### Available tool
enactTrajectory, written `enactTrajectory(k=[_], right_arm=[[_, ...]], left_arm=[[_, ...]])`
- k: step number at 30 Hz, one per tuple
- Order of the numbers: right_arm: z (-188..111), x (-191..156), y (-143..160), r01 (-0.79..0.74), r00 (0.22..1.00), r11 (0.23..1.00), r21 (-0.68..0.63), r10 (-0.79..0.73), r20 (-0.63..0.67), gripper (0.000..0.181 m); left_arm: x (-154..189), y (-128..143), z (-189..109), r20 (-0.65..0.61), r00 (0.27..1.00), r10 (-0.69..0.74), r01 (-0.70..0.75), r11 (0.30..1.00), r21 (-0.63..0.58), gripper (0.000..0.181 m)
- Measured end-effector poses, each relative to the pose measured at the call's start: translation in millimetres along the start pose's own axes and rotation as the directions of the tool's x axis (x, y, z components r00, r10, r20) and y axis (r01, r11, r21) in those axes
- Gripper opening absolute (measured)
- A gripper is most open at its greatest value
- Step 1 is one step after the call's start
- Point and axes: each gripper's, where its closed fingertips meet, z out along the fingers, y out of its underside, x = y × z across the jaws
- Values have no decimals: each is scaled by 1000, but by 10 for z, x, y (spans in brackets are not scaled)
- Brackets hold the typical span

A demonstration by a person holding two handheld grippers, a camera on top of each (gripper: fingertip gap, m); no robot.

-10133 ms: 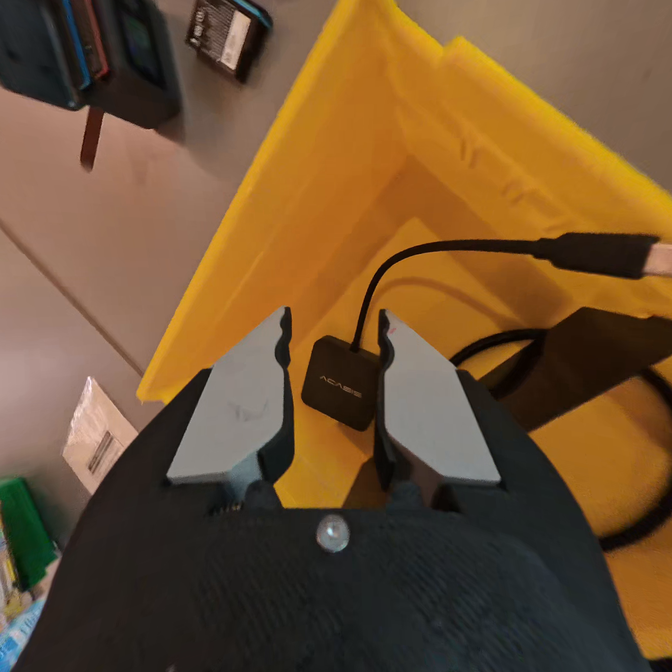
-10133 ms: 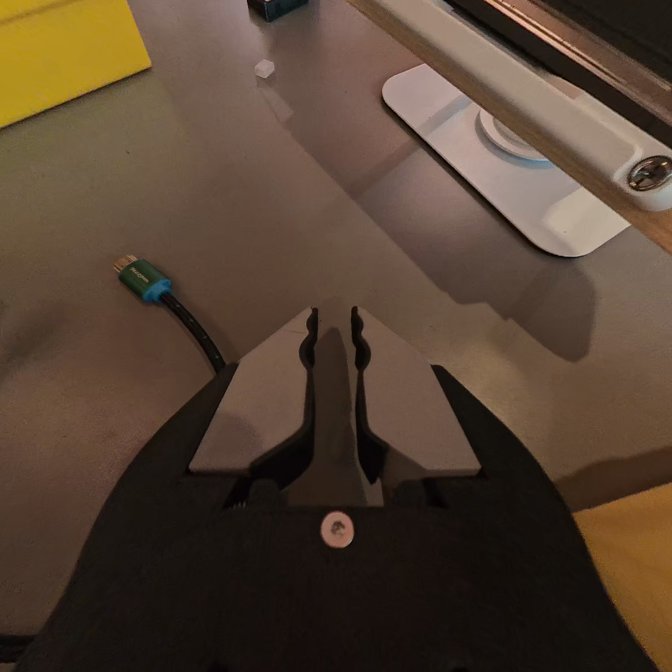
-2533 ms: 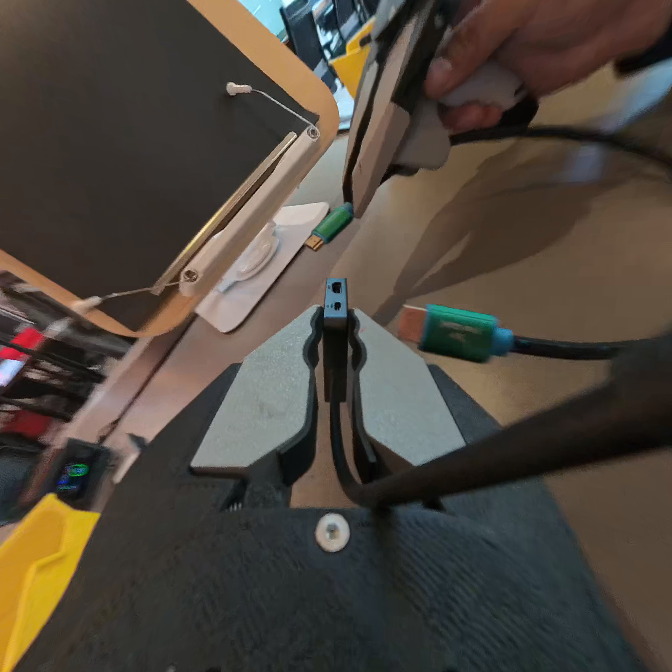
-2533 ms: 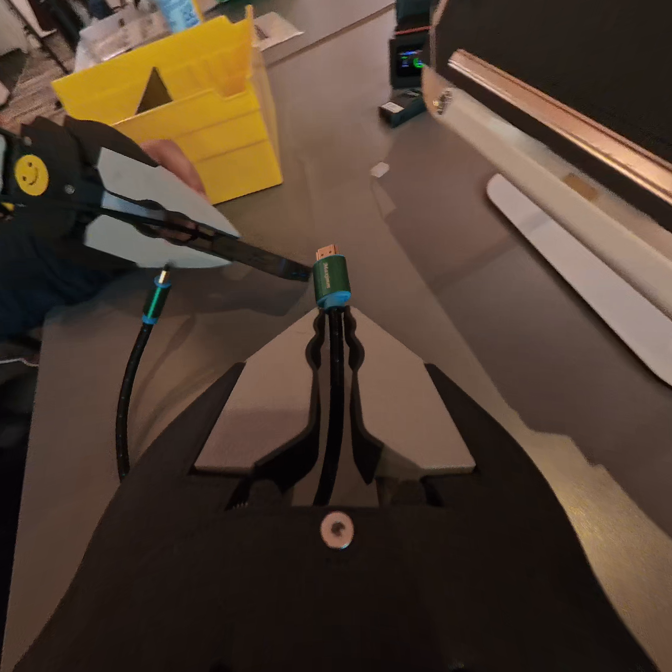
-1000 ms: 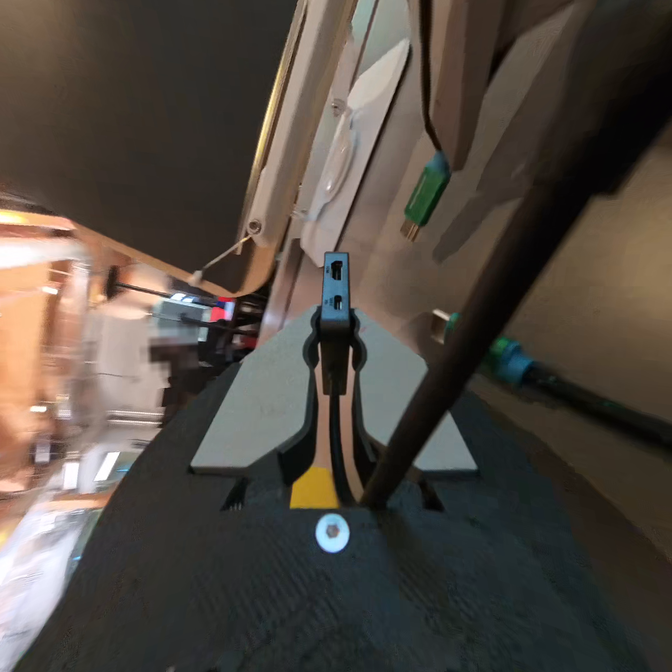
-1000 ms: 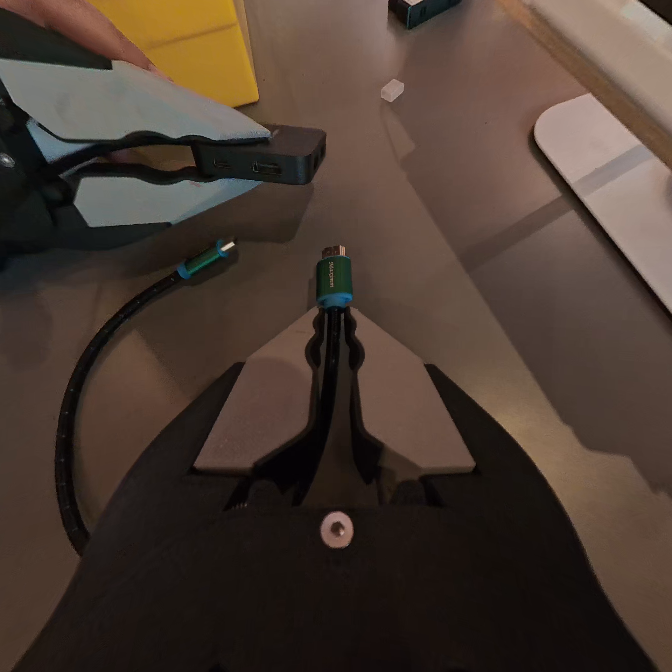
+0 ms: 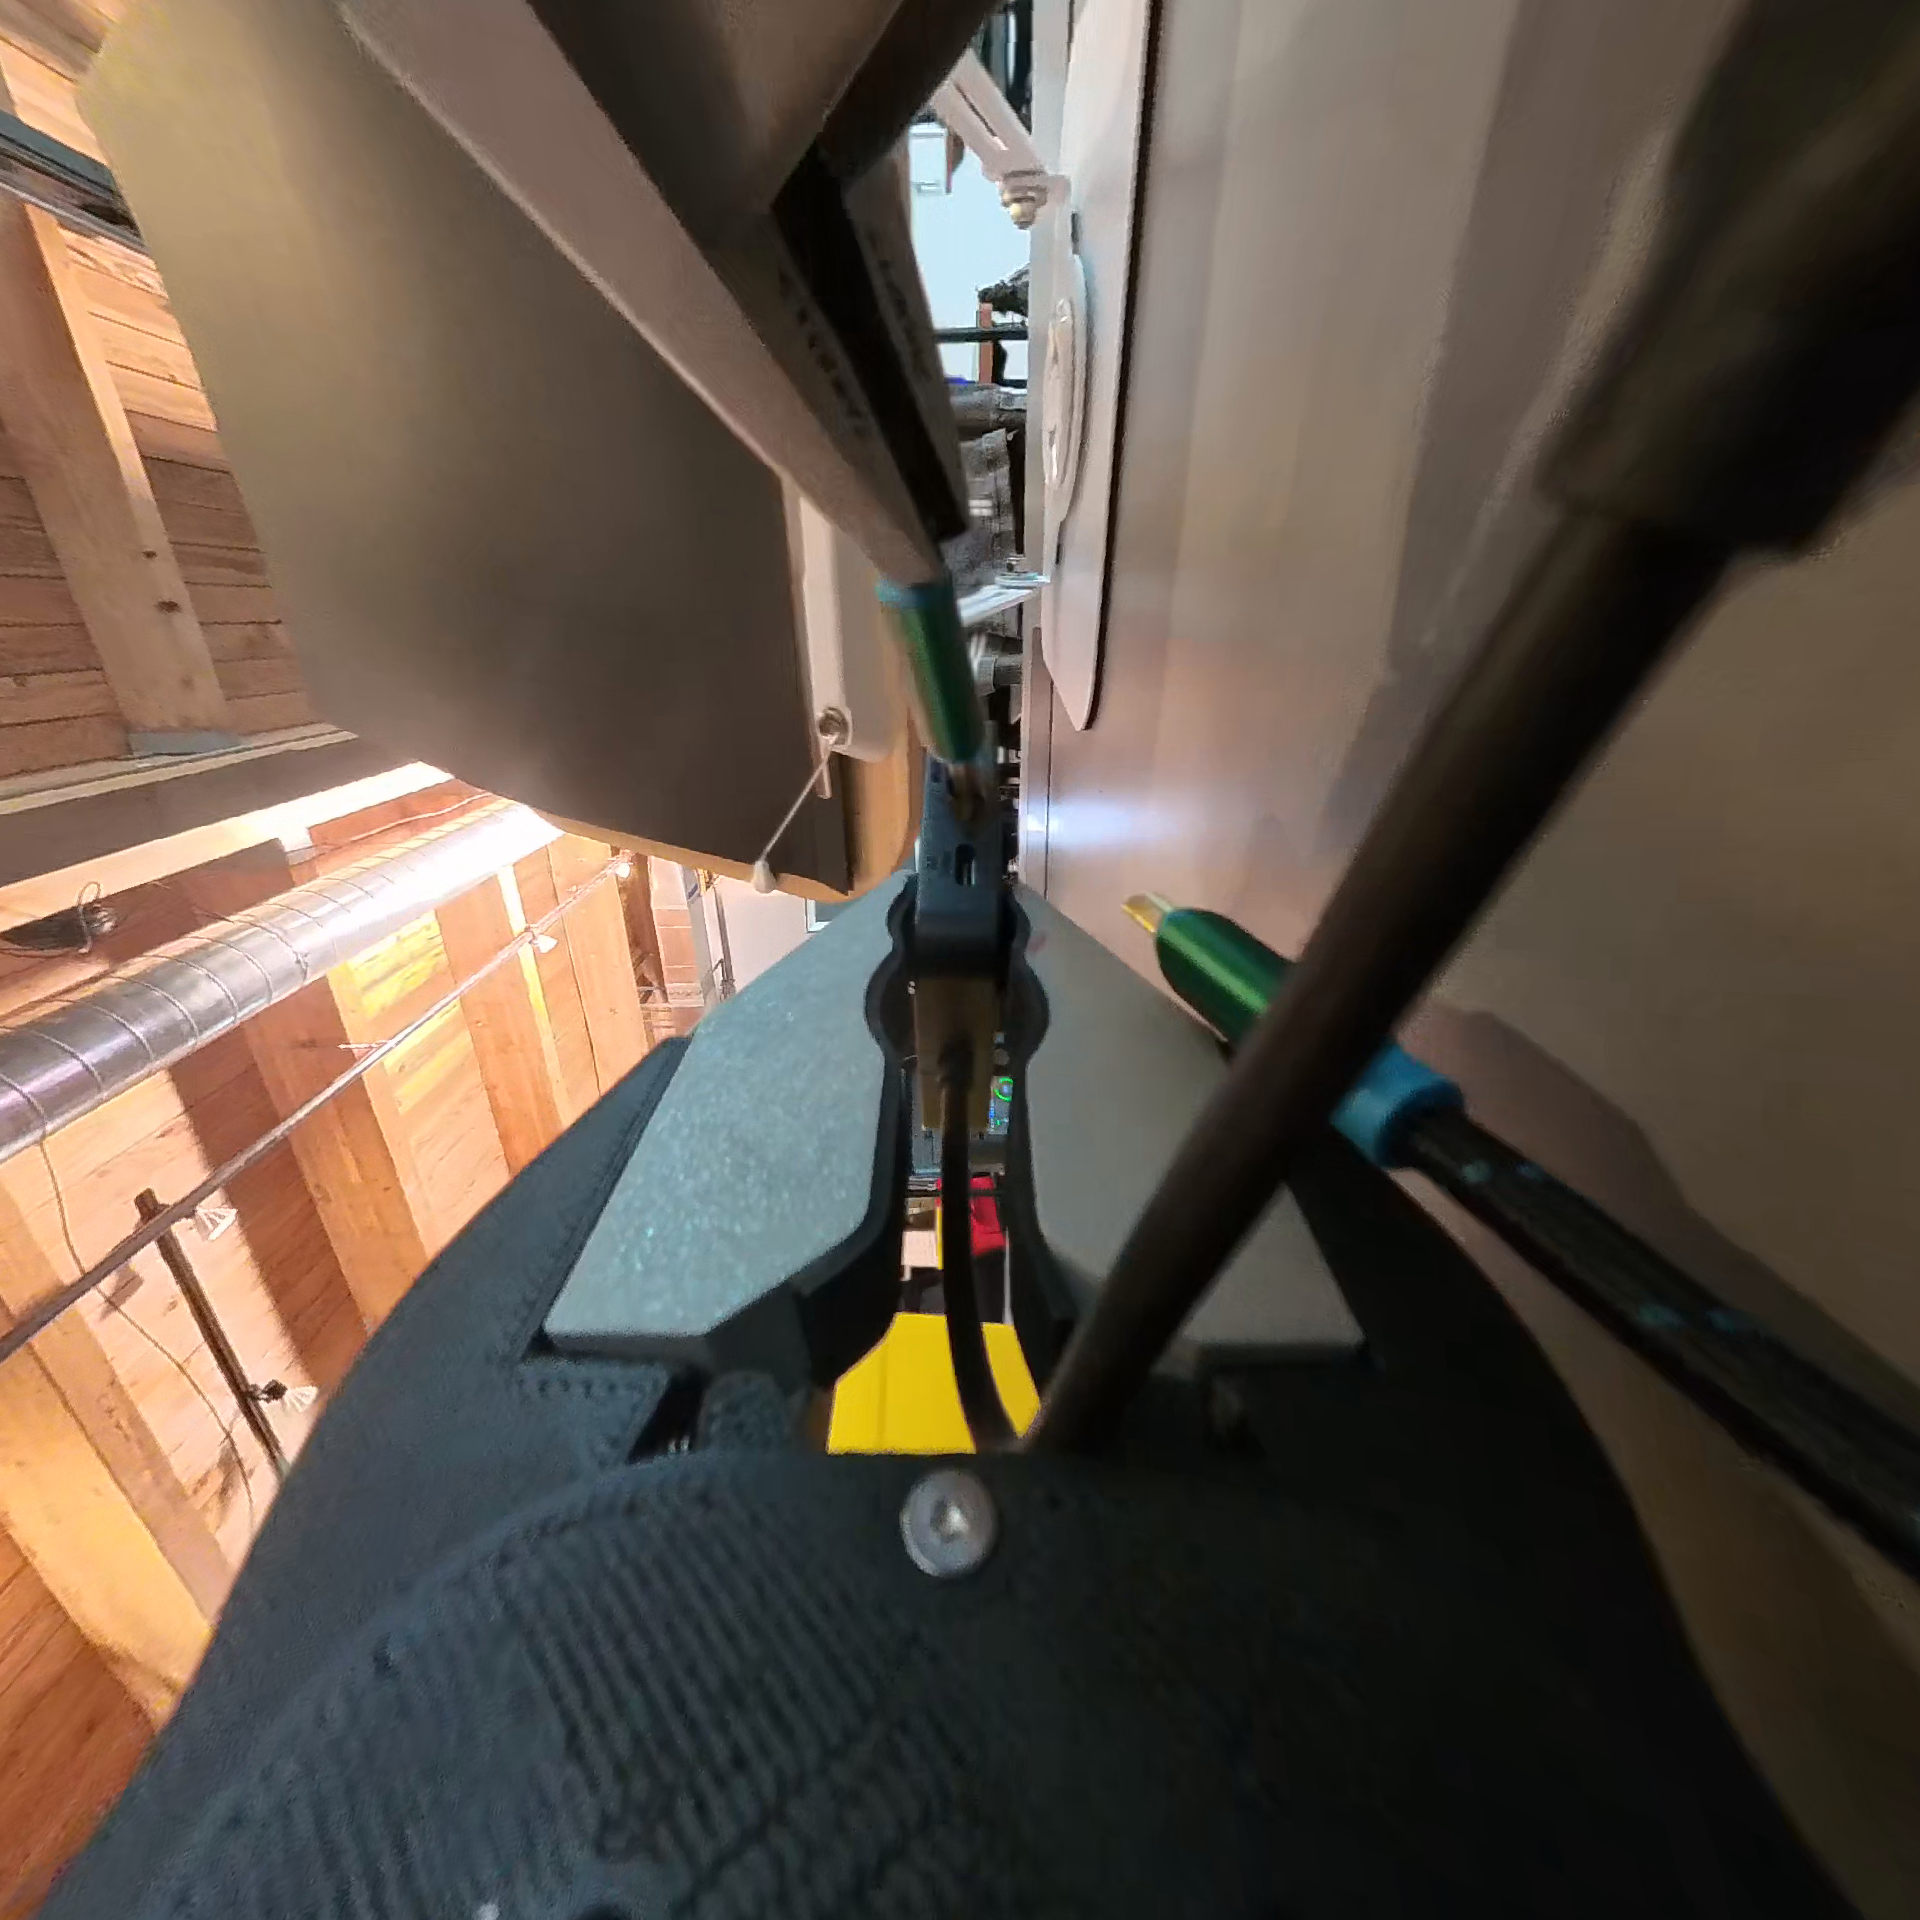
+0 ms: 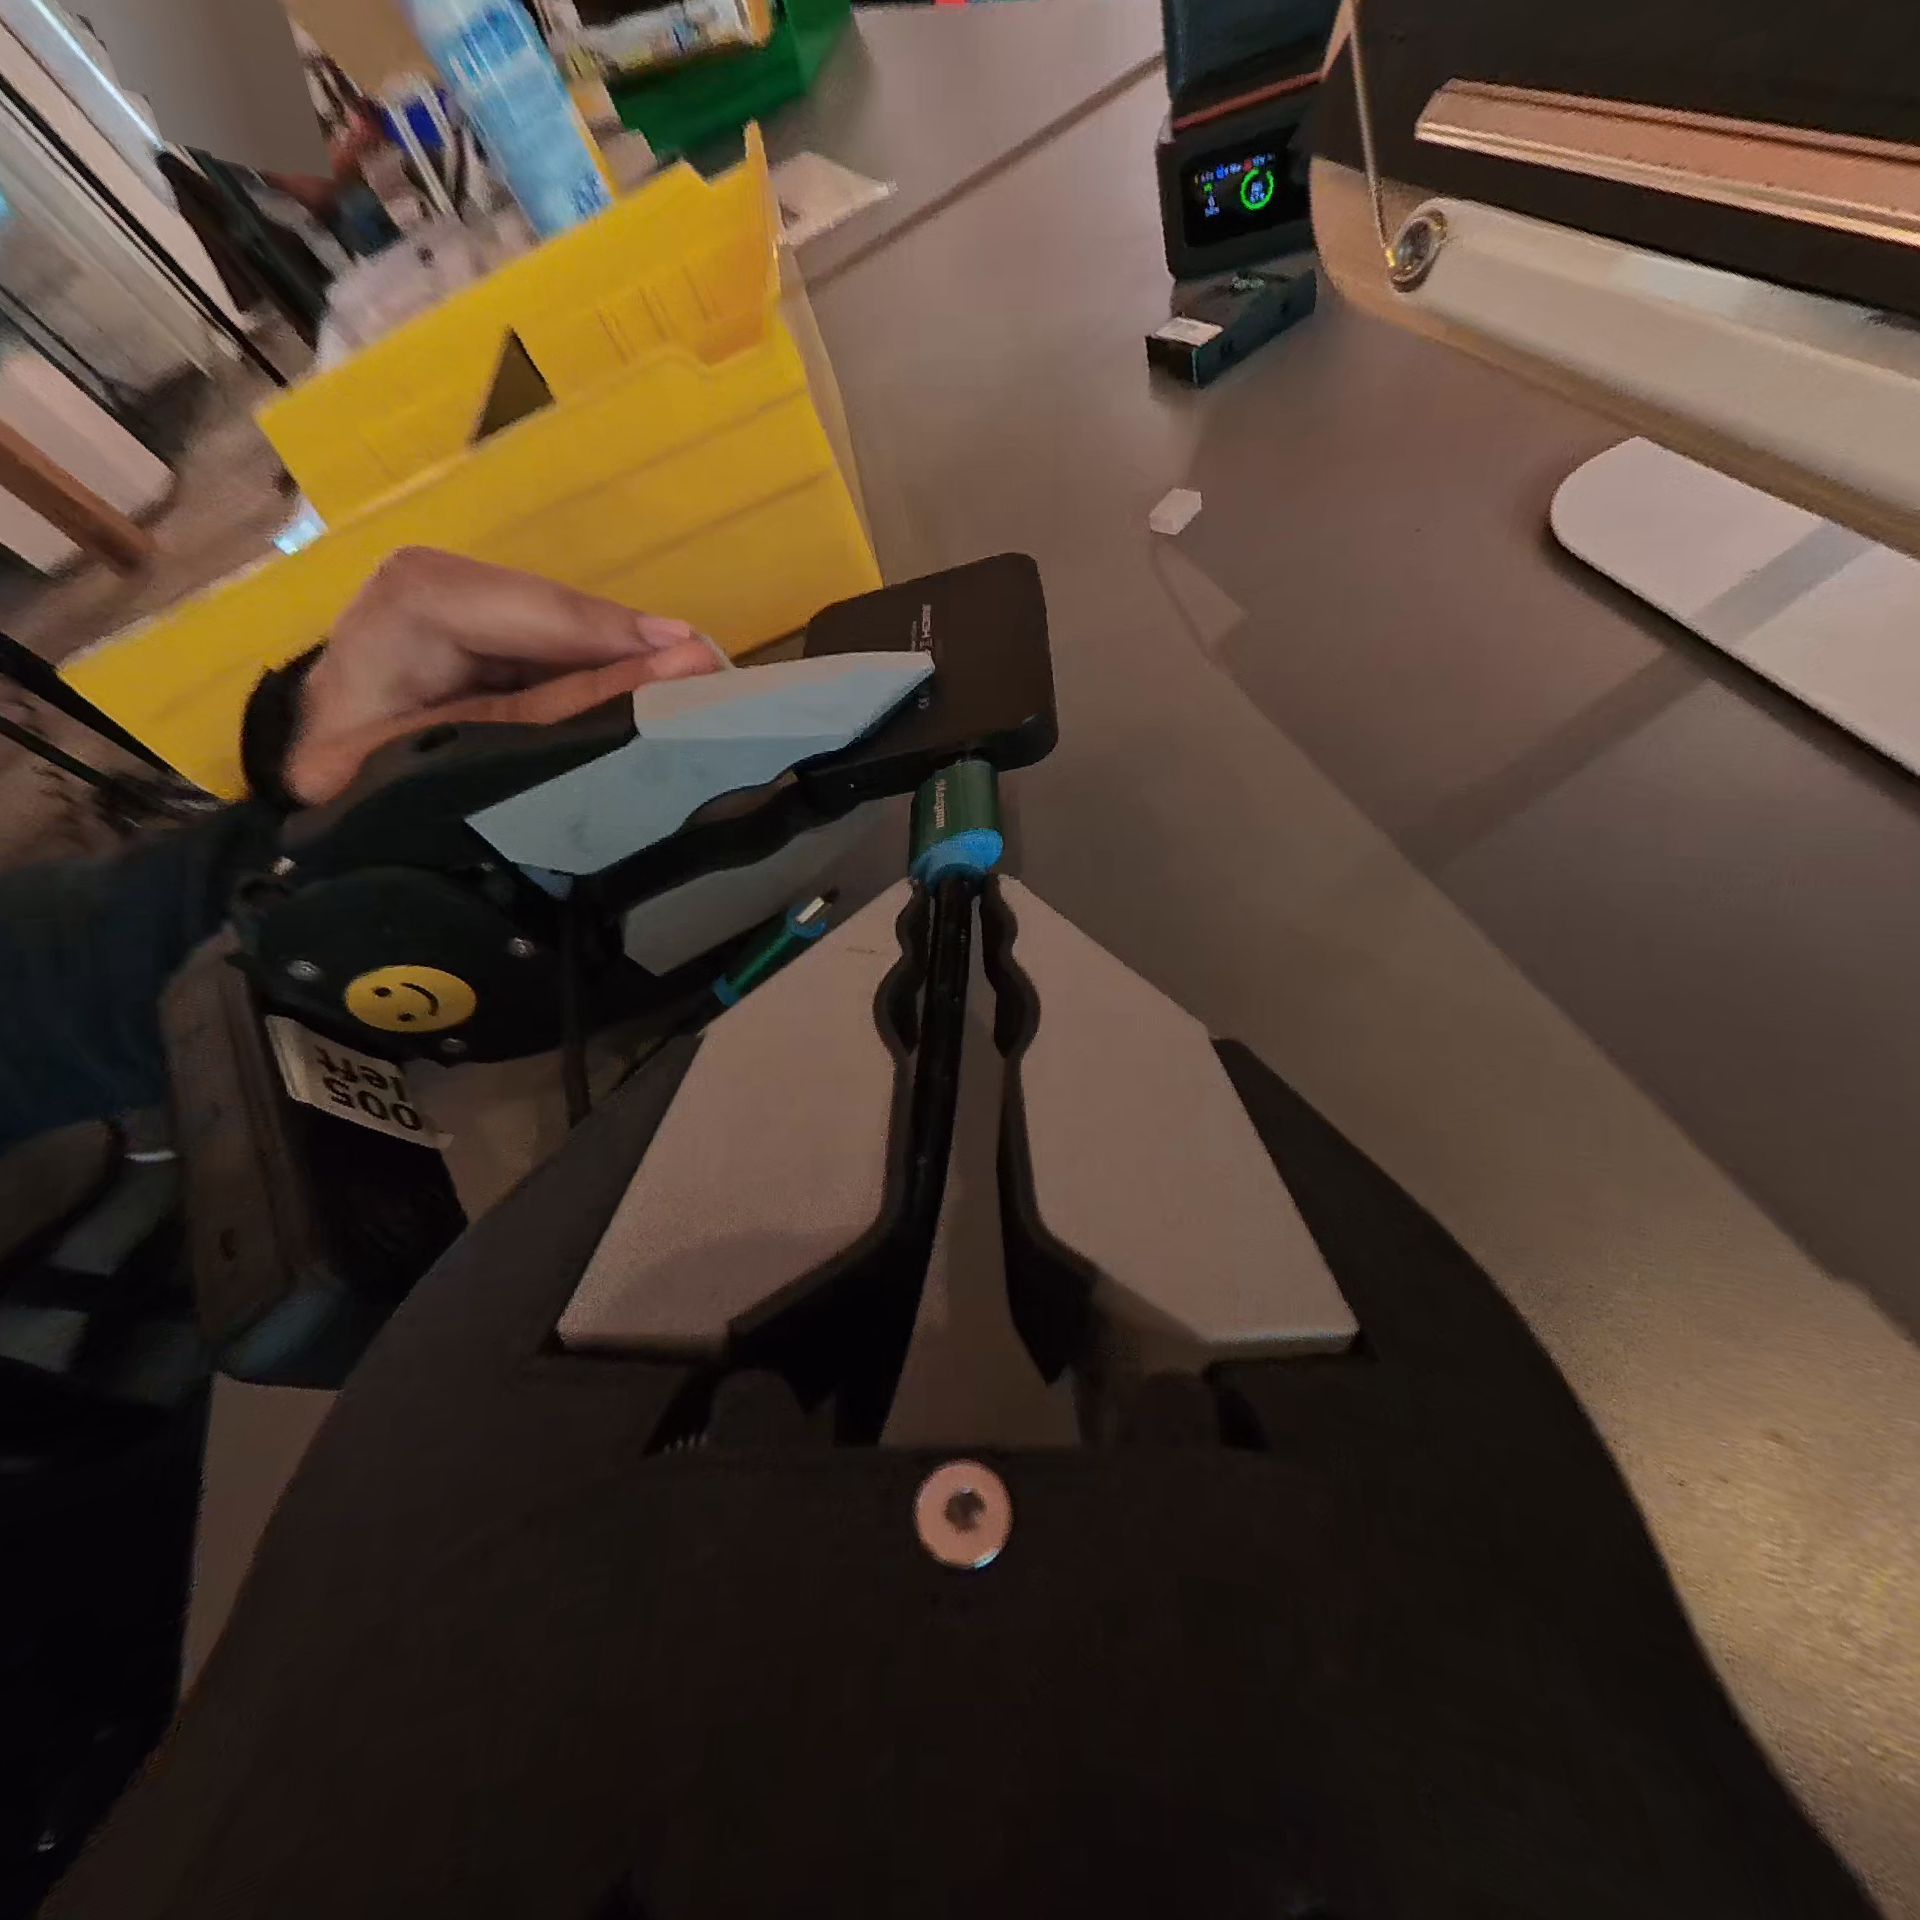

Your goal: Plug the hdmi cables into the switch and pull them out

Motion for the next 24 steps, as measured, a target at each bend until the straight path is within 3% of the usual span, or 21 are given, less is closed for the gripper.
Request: enactTrajectory(k=[4, 12, 24], right_arm=[[-6, 21, 3, -73, 997, 997, 17, 73, 35, 6], [39, -13, -34, -59, 998, 996, 65, 59, -8, 6], [-1, -9, -111, -275, 953, 950, 147, 250, 170, 4]], left_arm=[[-20, 0, -4, 5, 1000, -20, 20, 1000, 2, 10], [-41, 60, -7, -4, 998, -55, 55, 998, -34, 10], [-138, 47, -21, 21, 989, -148, 148, 989, -27, 10]])
